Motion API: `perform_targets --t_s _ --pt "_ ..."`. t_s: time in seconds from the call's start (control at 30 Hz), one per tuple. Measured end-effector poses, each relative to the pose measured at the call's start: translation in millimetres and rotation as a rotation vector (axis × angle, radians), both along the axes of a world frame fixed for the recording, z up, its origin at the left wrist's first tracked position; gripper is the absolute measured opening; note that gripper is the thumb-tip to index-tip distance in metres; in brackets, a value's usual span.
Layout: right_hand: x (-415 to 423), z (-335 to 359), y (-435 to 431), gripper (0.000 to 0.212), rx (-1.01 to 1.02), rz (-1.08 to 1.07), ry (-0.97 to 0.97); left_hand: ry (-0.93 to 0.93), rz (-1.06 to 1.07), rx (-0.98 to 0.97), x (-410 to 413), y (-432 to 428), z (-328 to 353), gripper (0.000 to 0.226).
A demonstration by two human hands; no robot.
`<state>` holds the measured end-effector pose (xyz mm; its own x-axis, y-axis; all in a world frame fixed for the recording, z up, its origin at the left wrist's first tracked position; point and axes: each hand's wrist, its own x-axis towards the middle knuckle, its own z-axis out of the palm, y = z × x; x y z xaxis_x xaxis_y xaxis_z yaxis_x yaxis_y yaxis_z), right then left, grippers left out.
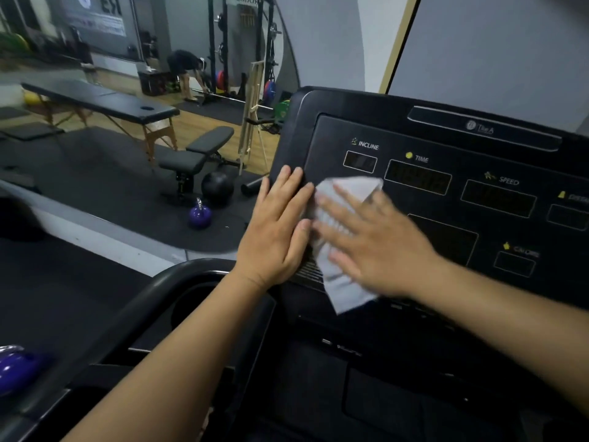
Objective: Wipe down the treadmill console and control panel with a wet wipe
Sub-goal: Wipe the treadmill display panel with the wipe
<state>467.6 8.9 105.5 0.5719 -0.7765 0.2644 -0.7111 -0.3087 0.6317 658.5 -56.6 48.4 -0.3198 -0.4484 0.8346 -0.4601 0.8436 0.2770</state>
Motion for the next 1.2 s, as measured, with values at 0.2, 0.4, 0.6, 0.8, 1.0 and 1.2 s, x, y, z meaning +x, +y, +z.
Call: perform_targets --t_s 0.2,0.4,0.6,0.8,1.0,1.2 --pt "17.1 54.8 -48.9 0.062 -0.182 -0.243 -0.181 0.004 -0.014 0.029 0.1 2.0 -0.7 0.057" --pt "42.6 -28.3 -3.9 0.057 0.014 0.022 -0.004 0.182 -0.069 0.151 14.1 9.4 -10.6 0.055" --pt "20.2 22.0 -39.7 0.060 -0.011 0.039 0.055 -0.059 -0.029 0.079 37.8 22.9 -34.8 0.060" --pt "32.0 58.2 -65.8 0.063 -0.182 -0.171 -0.130 -0.256 -0.020 0.038 51.3 37.0 -51.8 0.061" --pt "55.6 -45.4 -2.6 0.051 0.076 0.129 0.062 -0.209 0.128 -0.066 61.2 39.4 -44.0 0.061" --pt "27.6 43.1 -57.5 0.060 -0.087 -0.112 -0.067 -0.236 0.141 -0.008 75.3 43.1 -50.7 0.060"
